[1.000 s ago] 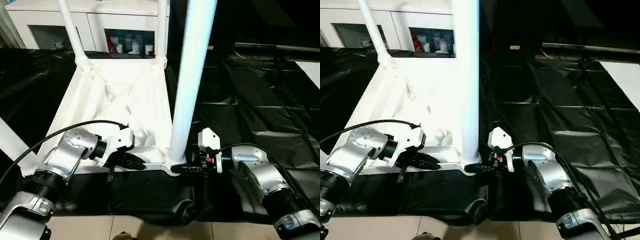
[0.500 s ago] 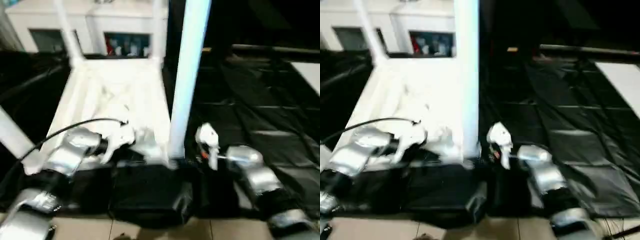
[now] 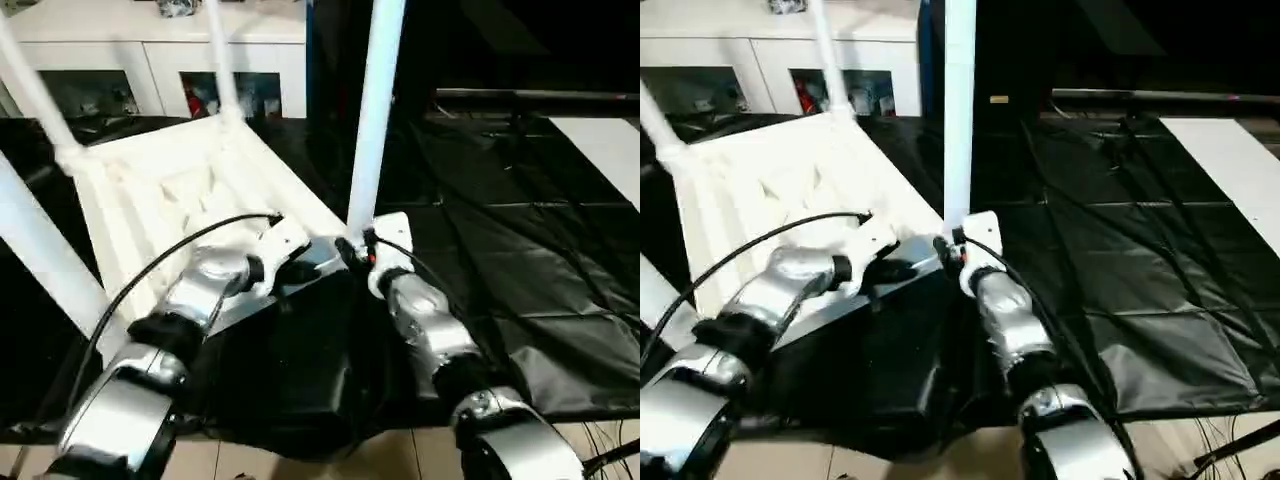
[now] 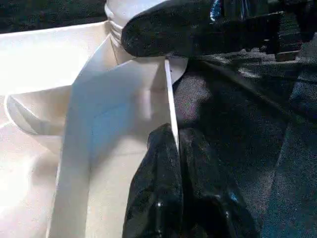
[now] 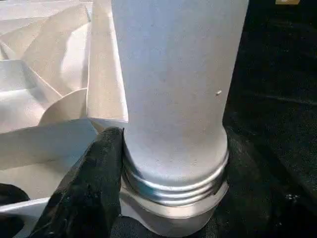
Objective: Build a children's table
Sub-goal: Rotate leg to tighten
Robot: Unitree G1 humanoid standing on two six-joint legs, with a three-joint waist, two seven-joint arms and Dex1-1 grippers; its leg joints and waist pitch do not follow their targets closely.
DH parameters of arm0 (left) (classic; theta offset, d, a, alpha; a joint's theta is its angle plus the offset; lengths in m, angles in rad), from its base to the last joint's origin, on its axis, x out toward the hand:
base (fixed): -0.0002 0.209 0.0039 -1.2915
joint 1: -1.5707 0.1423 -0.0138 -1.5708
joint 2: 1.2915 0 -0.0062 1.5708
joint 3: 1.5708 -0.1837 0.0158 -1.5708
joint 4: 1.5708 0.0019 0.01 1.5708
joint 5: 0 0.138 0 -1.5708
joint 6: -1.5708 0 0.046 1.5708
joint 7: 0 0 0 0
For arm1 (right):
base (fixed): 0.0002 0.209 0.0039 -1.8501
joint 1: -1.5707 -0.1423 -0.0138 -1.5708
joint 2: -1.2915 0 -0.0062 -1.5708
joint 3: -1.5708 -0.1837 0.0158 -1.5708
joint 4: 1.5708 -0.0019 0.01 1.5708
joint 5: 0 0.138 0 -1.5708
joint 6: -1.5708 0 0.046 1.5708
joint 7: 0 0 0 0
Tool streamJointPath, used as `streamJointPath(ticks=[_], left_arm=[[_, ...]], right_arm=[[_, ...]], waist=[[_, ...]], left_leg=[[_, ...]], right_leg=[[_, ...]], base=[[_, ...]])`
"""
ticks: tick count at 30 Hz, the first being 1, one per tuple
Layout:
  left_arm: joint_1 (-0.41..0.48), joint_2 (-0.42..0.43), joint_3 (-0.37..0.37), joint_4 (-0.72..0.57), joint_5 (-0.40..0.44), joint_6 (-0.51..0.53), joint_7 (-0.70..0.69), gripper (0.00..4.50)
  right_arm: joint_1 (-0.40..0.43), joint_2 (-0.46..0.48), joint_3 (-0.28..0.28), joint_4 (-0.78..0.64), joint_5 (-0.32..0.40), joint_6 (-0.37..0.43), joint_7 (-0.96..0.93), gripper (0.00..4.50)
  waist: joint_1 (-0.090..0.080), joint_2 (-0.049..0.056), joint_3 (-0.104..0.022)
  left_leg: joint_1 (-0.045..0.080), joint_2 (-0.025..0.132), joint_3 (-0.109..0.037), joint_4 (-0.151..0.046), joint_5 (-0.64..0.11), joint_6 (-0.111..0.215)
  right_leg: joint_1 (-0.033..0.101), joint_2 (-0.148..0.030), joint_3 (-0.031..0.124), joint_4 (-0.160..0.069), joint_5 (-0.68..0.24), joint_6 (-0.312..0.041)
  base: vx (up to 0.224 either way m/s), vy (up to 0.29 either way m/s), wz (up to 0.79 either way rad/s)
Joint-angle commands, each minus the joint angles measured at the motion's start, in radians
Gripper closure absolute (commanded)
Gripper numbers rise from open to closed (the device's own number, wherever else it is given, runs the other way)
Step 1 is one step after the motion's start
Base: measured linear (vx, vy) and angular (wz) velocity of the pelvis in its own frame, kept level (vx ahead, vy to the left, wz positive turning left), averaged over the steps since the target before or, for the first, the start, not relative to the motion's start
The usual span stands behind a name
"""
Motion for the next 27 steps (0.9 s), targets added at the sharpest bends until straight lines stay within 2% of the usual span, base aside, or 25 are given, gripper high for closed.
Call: streamJointPath(ticks=[1,2,3,5,6,9,10,11,12,14,16,17,18,19,23,25,26,27], left_arm=[[0.012,-0.020,-0.055,0.031,0.032,0.010,-0.039,4.50],[0.010,-0.021,-0.054,0.038,0.033,0.011,-0.039,4.50],[0.012,-0.014,-0.062,0.040,0.040,0.012,-0.048,4.50],[0.013,-0.007,-0.070,0.052,0.053,0.009,-0.057,4.50],[0.016,-0.001,-0.076,0.051,0.058,0.011,-0.068,4.50],[0.023,0.016,-0.089,0.045,0.069,0.016,-0.098,4.50],[0.035,0.042,-0.106,0.028,0.081,0.008,-0.137,4.50],[0.042,0.057,-0.115,0.016,0.084,0.000,-0.162,4.50],[0.051,0.074,-0.122,0.000,0.083,-0.015,-0.194,4.50],[0.065,0.094,-0.128,-0.022,0.077,-0.043,-0.237,4.50],[0.076,0.110,-0.133,-0.044,0.071,-0.060,-0.273,4.50],[0.094,0.137,-0.144,-0.084,0.063,-0.077,-0.328,4.50],[0.103,0.152,-0.150,-0.106,0.061,-0.089,-0.356,4.50],[0.110,0.163,-0.153,-0.123,0.056,-0.098,-0.378,4.50],[0.146,0.212,-0.163,-0.229,0.014,-0.102,-0.488,4.50],[0.166,0.245,-0.171,-0.291,-0.002,-0.091,-0.549,4.50],[0.172,0.258,-0.172,-0.311,-0.005,-0.092,-0.561,4.50],[0.176,0.263,-0.169,-0.322,-0.004,-0.094,-0.562,4.50]], right_arm=[[0.016,0.017,0.038,0.040,-0.027,0.022,0.045,1.83],[0.015,0.016,0.040,0.043,-0.028,0.019,0.049,1.83],[0.017,0.012,0.037,0.035,-0.024,0.006,0.056,1.27],[0.017,0.003,0.029,0.027,-0.021,-0.010,0.063,1.13],[0.019,-0.006,0.026,0.014,-0.017,-0.015,0.074,1.13],[0.025,-0.036,0.030,-0.030,-0.009,-0.013,0.141,0.93],[0.053,-0.087,0.063,-0.119,0.013,0.023,0.294,0.78],[0.071,-0.119,0.082,-0.168,0.026,0.030,0.375,0.78],[0.093,-0.156,0.095,-0.223,0.050,0.038,0.465,0.78],[0.113,-0.201,0.109,-0.265,0.065,0.030,0.550,0.78],[0.126,-0.236,0.124,-0.286,0.066,0.019,0.608,0.78],[0.150,-0.286,0.141,-0.319,0.079,0.010,0.700,0.78],[0.163,-0.310,0.146,-0.337,0.089,0.007,0.749,0.78],[0.171,-0.325,0.147,-0.351,0.098,0.015,0.783,0.78],[0.200,-0.378,0.150,-0.425,0.136,0.054,0.902,0.78],[0.205,-0.398,0.158,-0.450,0.144,0.060,0.946,0.78],[0.204,-0.406,0.165,-0.453,0.143,0.060,0.965,0.78],[0.203,-0.412,0.172,-0.455,0.142,0.057,0.981,0.78]], waist=[[0.004,0.006,-0.053],[0.004,0.008,-0.051],[0.004,0.006,-0.051],[0.004,0.006,-0.050],[0.003,0.003,-0.051],[0.007,0.006,-0.054],[0.010,0.003,-0.055],[0.013,0.002,-0.055],[0.018,0.004,-0.060],[0.025,0.001,-0.060],[0.026,0.006,-0.057],[0.028,0.004,-0.057],[0.031,0.009,-0.056],[0.034,0.009,-0.056],[0.042,0.010,-0.058],[0.047,0.010,-0.062],[0.047,0.011,-0.060],[0.046,0.007,-0.060]], left_leg=[[0.001,0.052,-0.022,-0.081,-0.224,0.005],[0.003,0.053,-0.022,-0.082,-0.240,0.003],[0.003,0.054,-0.023,-0.084,-0.249,0.003],[0.004,0.054,-0.023,-0.085,-0.256,0.001],[0.003,0.054,-0.023,-0.084,-0.249,0.003],[0.002,0.056,-0.022,-0.083,-0.217,0.016],[0.001,0.056,-0.021,-0.081,-0.198,0.029],[0.000,0.056,-0.021,-0.080,-0.189,0.039],[-0.001,0.057,-0.021,-0.076,-0.156,0.060],[-0.002,0.058,-0.019,-0.073,-0.130,0.082],[-0.001,0.060,-0.019,-0.076,-0.160,0.070],[0.001,0.061,-0.019,-0.078,-0.168,0.063],[0.002,0.064,-0.019,-0.078,-0.188,0.059],[0.003,0.066,-0.017,-0.079,-0.196,0.056],[0.003,0.068,-0.017,-0.080,-0.188,0.055],[0.002,0.069,-0.019,-0.079,-0.159,0.060],[0.002,0.067,-0.016,-0.077,-0.154,0.065],[0.002,0.067,-0.015,-0.076,-0.154,0.066]], right_leg=[[0.038,-0.093,0.054,-0.090,-0.121,-0.227],[0.036,-0.093,0.055,-0.093,-0.150,-0.225],[0.037,-0.094,0.055,-0.094,-0.169,-0.222],[0.035,-0.095,0.057,-0.097,-0.189,-0.217],[0.036,-0.095,0.057,-0.097,-0.184,-0.217],[0.039,-0.095,0.056,-0.093,-0.129,-0.226],[0.042,-0.093,0.055,-0.090,-0.091,-0.228],[0.047,-0.091,0.054,-0.089,-0.069,-0.225],[0.049,-0.091,0.054,-0.083,-0.005,-0.227],[0.048,-0.092,0.052,-0.079,0.052,-0.234],[0.045,-0.094,0.050,-0.084,-0.006,-0.247],[0.047,-0.094,0.049,-0.086,-0.025,-0.246],[0.044,-0.095,0.051,-0.089,-0.051,-0.244],[0.043,-0.093,0.052,-0.089,-0.059,-0.244],[0.042,-0.092,0.050,-0.084,-0.039,-0.253],[0.044,-0.093,0.048,-0.078,0.002,-0.262],[0.039,-0.089,0.047,-0.077,0.013,-0.266],[0.039,-0.090,0.047,-0.077,0.015,-0.267]], base=[[0.000,0.000,0.00],[0.000,0.000,0.00],[0.000,0.000,0.00],[0.000,0.000,0.00],[0.000,0.000,0.00],[0.000,0.000,0.00],[0.000,0.000,0.00],[0.000,0.000,0.00],[0.000,0.000,0.00],[0.000,0.000,0.00],[0.000,0.000,0.00],[0.000,0.000,0.00],[0.000,0.000,0.00],[0.000,0.000,0.00],[0.000,0.000,0.00],[0.000,0.000,0.00],[0.000,0.000,0.00],[0.000,0.000,0.00]])
